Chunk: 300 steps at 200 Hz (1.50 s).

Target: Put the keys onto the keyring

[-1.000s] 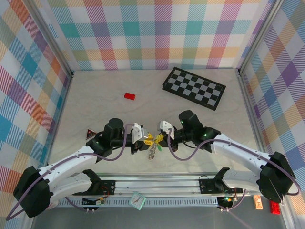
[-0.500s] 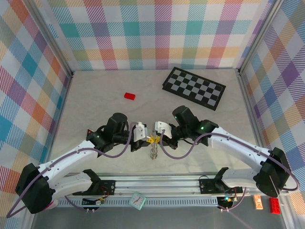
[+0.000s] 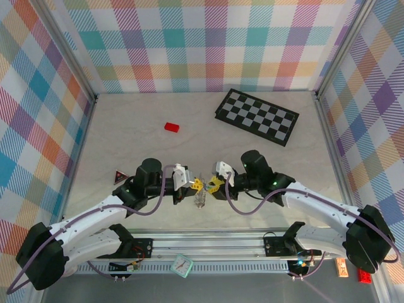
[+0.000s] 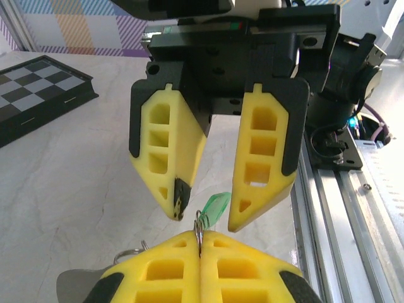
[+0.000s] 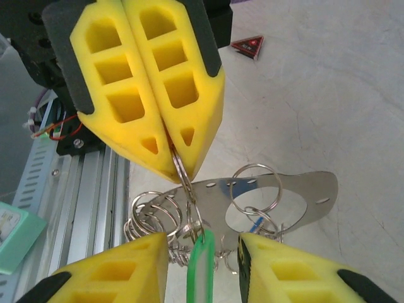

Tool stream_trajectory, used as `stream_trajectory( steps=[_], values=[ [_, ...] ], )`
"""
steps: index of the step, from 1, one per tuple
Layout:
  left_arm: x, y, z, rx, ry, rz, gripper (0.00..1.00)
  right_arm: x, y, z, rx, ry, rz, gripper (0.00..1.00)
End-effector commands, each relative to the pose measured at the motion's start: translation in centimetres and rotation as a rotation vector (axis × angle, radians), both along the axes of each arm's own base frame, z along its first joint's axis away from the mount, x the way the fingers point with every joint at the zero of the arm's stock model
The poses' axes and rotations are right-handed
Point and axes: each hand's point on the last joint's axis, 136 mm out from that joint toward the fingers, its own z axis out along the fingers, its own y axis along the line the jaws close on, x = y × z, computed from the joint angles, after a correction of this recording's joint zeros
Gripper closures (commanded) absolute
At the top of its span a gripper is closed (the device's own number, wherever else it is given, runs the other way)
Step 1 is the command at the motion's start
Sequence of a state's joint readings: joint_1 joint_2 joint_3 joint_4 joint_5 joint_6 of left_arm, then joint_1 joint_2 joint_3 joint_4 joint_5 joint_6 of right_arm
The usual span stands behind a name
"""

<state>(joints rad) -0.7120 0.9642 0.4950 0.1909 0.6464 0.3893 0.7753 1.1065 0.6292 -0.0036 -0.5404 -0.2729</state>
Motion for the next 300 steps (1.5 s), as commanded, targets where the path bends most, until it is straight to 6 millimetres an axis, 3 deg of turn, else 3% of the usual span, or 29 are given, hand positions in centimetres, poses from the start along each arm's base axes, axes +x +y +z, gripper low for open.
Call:
stream_trajectory(
  steps=[1, 96, 149, 198, 246, 300],
  values=[
    [-0.4, -0.3, 2.1, -0.08, -0.037, -0.023, 1.0, -0.1, 1.0, 2.2, 0.105, -0.017, 0.028, 0.66],
    [-0.4, -0.5, 2.4, -0.105, -0.045, -0.027, 1.0, -0.1, 0.1, 1.8, 0.04, -0.041, 0.012, 0.83],
    [-0.2, -0.5, 2.3, -0.098, -0.046, -0.02, 1.0, 0.1, -0.3, 1.4, -0.009, -0.056, 0.005, 1.0],
    [0.2, -0.7, 2.7, -0.121, -0.049, -0.009, 1.0, -0.6, 0.8, 0.7, -0.013, -0.027, 0.07, 1.0],
    [-0.1, -0.7, 2.6, -0.123, -0.044, -0.026, 1.0, 0.1, 0.3, 2.4, 0.059, -0.057, 0.014, 0.73],
    [-0.7, -0.8, 2.8, -0.141, -0.044, -0.055, 1.0, 0.1, 0.2, 2.3, 0.101, -0.025, 0.01, 0.69]
  ],
)
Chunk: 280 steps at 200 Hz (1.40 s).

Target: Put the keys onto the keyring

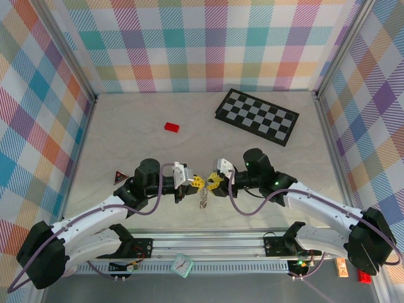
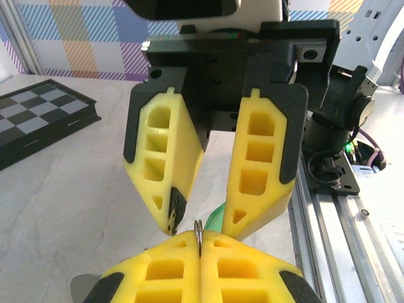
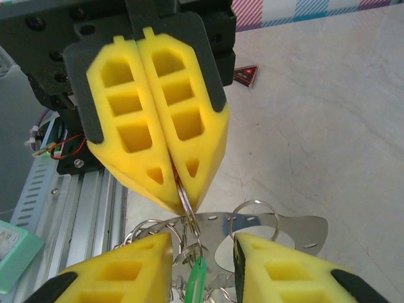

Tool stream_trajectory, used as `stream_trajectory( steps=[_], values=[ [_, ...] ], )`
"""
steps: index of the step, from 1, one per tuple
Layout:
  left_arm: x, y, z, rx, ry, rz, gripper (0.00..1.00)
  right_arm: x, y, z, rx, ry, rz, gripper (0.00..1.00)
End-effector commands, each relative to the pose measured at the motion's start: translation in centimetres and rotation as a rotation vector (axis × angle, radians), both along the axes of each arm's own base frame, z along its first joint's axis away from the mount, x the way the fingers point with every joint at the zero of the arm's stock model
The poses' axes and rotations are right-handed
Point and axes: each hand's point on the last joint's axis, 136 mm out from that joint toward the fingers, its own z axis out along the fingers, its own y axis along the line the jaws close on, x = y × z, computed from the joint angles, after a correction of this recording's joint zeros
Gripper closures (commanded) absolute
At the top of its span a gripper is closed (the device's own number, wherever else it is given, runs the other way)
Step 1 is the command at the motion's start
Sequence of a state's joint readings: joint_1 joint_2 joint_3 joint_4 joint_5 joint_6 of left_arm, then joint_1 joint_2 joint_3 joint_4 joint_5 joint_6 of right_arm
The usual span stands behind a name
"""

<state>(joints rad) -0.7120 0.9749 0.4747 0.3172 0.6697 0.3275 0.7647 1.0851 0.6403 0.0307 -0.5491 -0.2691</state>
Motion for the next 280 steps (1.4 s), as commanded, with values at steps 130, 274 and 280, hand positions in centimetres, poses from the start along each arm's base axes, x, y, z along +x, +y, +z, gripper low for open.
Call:
stream_trajectory(
  steps=[130, 274, 280],
  values=[
    [-0.6, -0.2, 1.3, -0.037, -0.026, -0.038, 0.93, -0.5, 0.9, 1.3, 0.085, 0.007, 0.069, 1.0],
    [0.0, -0.2, -0.5, 0.193, -0.044, -0.082, 0.93, -1.8, 1.1, 0.6, -0.259, -0.095, 0.207, 1.0],
    [0.0, -0.3, -0.4, 0.188, -0.042, -0.085, 0.97, -1.8, 1.2, 0.7, -0.257, -0.096, 0.206, 1.0]
  ],
)
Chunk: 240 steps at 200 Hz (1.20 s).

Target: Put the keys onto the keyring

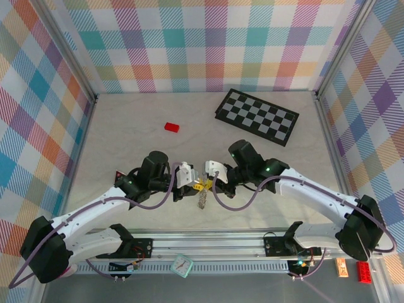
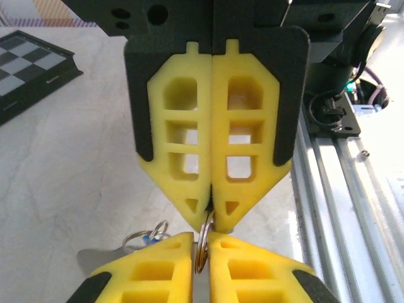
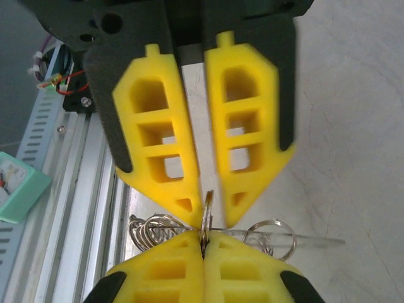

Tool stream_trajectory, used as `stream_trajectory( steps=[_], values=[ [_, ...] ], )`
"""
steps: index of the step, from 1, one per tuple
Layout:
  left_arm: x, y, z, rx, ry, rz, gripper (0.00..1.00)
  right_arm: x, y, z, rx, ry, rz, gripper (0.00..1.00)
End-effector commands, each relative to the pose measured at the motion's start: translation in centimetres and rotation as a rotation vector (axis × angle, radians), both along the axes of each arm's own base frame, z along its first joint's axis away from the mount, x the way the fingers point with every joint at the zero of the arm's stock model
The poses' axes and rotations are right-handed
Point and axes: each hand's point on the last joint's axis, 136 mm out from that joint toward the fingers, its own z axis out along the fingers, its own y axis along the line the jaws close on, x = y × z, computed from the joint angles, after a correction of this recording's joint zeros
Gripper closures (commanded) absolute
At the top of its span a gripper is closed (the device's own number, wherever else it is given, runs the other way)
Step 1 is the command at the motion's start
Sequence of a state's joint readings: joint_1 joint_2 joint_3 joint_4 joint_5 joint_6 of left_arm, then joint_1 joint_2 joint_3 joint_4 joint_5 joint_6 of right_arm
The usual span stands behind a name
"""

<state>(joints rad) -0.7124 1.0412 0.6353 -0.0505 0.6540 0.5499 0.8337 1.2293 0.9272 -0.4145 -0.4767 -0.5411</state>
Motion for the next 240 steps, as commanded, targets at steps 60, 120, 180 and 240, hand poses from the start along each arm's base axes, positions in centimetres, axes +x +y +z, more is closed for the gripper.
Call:
stream_trajectory(
  steps=[60, 120, 180, 240],
  values=[
    [-0.6, -0.4, 2.0, -0.1, -0.025, -0.024, 1.0, 0.0, -0.8, 2.0, 0.139, -0.015, -0.066, 0.74],
    [-1.1, -0.7, 2.3, -0.177, -0.024, -0.046, 1.0, 0.2, -0.8, 1.8, 0.261, 0.032, -0.12, 0.7],
    [-1.4, -0.7, 2.6, -0.212, -0.027, -0.058, 1.0, 0.0, -0.1, 1.6, 0.296, 0.061, -0.095, 0.76],
    [-1.5, -0.6, 3.7, -0.251, -0.041, -0.051, 1.0, -0.4, 0.0, 1.8, 0.283, 0.062, -0.06, 1.0]
  ],
)
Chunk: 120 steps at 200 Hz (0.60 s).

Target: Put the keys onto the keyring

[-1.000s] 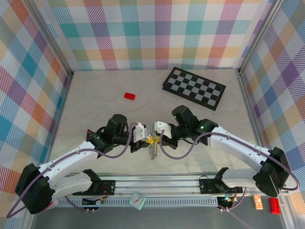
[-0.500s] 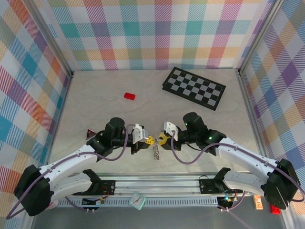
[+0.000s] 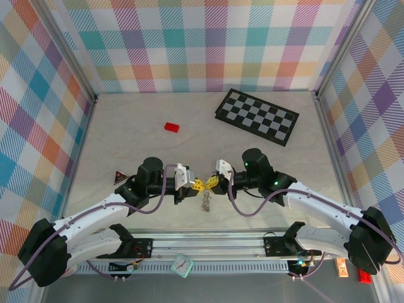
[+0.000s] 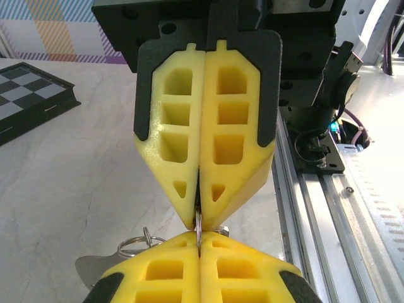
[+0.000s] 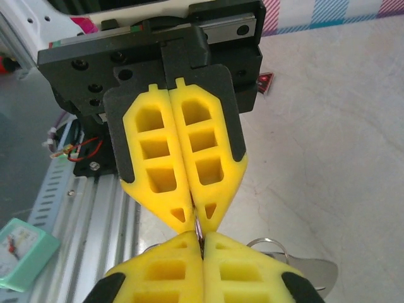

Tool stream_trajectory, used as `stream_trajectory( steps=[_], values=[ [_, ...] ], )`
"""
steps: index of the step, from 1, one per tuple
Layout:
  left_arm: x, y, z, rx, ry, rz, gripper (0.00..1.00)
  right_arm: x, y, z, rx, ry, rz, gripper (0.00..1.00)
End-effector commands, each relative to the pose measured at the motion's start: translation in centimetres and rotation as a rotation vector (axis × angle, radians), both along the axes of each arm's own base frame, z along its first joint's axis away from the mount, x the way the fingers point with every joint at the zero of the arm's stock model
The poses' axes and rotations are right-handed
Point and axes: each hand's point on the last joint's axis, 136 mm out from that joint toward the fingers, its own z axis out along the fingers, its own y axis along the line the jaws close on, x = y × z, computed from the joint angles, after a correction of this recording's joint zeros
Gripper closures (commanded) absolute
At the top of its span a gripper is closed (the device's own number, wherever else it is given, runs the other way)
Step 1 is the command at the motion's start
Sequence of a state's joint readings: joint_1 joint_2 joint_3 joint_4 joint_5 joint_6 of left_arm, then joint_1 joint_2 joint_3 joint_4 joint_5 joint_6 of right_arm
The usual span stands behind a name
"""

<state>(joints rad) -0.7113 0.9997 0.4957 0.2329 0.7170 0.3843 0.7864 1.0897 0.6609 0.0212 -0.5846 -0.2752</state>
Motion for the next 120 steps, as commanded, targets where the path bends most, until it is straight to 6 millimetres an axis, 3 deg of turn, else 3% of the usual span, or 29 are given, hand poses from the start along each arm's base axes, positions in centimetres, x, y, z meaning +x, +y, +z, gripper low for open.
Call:
stream_trajectory(
  steps=[1, 30, 75, 120],
  values=[
    [-0.6, -0.3, 2.9, -0.09, -0.077, -0.042, 0.99, -0.3, 0.2, 0.6, 0.011, -0.01, 0.03, 1.0],
    [0.1, 0.2, 2.0, -0.005, -0.092, 0.001, 0.79, -0.5, -0.1, 0.8, -0.039, -0.031, 0.052, 1.0],
    [0.8, 0.5, 0.2, 0.153, -0.066, 0.007, 0.79, -0.7, -0.4, 0.7, -0.135, -0.04, 0.095, 1.0],
    [0.9, 0.3, 0.3, 0.171, -0.055, -0.012, 0.79, -0.6, 0.0, 1.1, -0.158, -0.057, 0.118, 1.0]
  ],
)
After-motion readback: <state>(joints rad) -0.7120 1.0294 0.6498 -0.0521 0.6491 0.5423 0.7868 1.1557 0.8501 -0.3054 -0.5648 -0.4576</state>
